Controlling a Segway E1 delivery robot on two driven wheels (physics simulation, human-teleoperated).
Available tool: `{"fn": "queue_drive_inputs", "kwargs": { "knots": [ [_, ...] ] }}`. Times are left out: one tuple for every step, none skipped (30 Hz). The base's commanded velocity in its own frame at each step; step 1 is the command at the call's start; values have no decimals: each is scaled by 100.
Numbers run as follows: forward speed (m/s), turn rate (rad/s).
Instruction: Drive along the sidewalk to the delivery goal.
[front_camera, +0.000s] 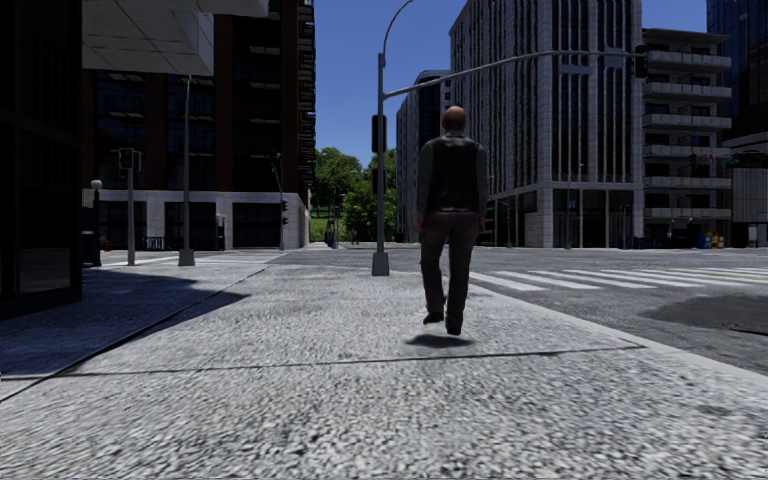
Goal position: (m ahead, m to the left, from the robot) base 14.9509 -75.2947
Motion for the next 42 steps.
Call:
{"fn": "queue_drive_inputs", "kwargs": {
  "knots": [
    [116,0],
    [119,0],
    [121,0],
    [123,0],
    [123,0],
    [124,0],
    [124,0],
    [124,0],
    [124,0],
    [124,0],
    [124,0],
    [124,0],
    [124,0],
    [124,0],
    [125,0],
    [126,0],
    [126,0],
    [126,0],
    [126,0],
    [126,0],
    [126,0],
    [127,0],
    [127,0],
    [127,0],
    [127,0],
    [127,0],
    [127,0],
    [127,0],
    [127,0],
    [127,0],
    [127,0],
    [127,0],
    [127,0],
    [127,0],
    [127,0],
    [127,0],
    [127,0],
    [126,0],
    [126,0],
    [126,0],
    [126,0],
    [126,0]
  ]
}}
